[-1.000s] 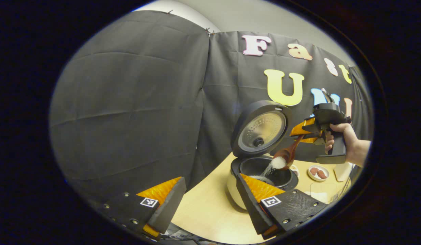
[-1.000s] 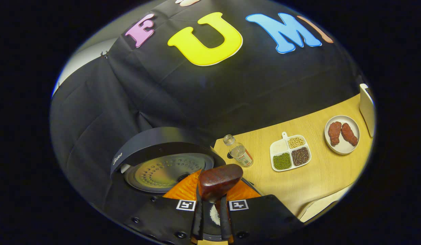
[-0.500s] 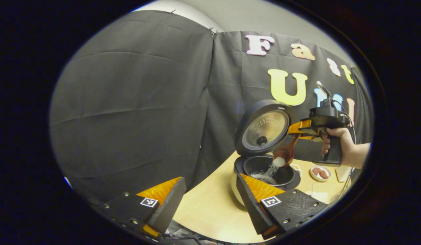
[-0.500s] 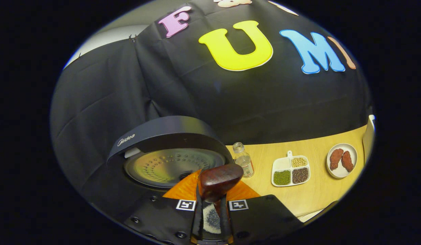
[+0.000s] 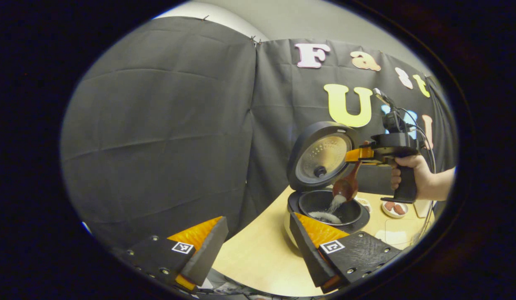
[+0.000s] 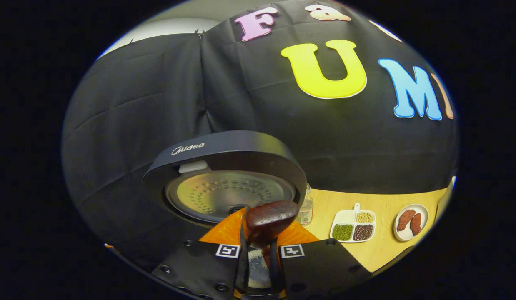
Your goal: Close the left gripper, press the button to open the rice cooker; take a wooden spoon from the chopstick holder with the right hand, scoop a spoonful of rice and pour it into the rice cooker, then put the wooden spoon back into the chopstick holder.
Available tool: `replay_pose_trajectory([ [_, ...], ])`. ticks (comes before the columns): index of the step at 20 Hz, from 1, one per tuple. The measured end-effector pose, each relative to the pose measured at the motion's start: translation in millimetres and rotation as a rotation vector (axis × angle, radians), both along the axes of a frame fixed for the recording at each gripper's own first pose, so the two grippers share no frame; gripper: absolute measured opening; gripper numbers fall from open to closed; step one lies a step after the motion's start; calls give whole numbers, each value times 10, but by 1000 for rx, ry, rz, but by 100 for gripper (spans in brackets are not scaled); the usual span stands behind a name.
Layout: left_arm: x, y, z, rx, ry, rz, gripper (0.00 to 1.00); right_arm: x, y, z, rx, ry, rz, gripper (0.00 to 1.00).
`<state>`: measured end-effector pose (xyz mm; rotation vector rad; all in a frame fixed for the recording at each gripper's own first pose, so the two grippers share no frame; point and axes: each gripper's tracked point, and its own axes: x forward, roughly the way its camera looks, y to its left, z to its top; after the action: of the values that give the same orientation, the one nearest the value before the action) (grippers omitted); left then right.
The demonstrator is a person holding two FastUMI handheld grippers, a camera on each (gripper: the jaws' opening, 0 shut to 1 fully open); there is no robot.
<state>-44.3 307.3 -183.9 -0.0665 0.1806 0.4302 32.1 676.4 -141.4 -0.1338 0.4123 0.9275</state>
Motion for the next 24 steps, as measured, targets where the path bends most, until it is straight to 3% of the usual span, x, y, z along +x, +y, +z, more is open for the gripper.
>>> replay_pose_trajectory([
  [5, -19, -48, -48, -31, 1, -9, 92, -117, 83, -22, -37, -97, 109, 21],
  [16, -120, -1, -57, -47, -1, 14, 94, -398, 137, -364, -237, -337, 342, 22],
  [21, -198, -1, -54, -37, 4, 13, 94, -555, 57, -368, -302, -497, 408, 22],
  [24, -204, -54, -58, -47, 3, 6, 92, -613, 46, -312, -285, -508, 409, 22],
])
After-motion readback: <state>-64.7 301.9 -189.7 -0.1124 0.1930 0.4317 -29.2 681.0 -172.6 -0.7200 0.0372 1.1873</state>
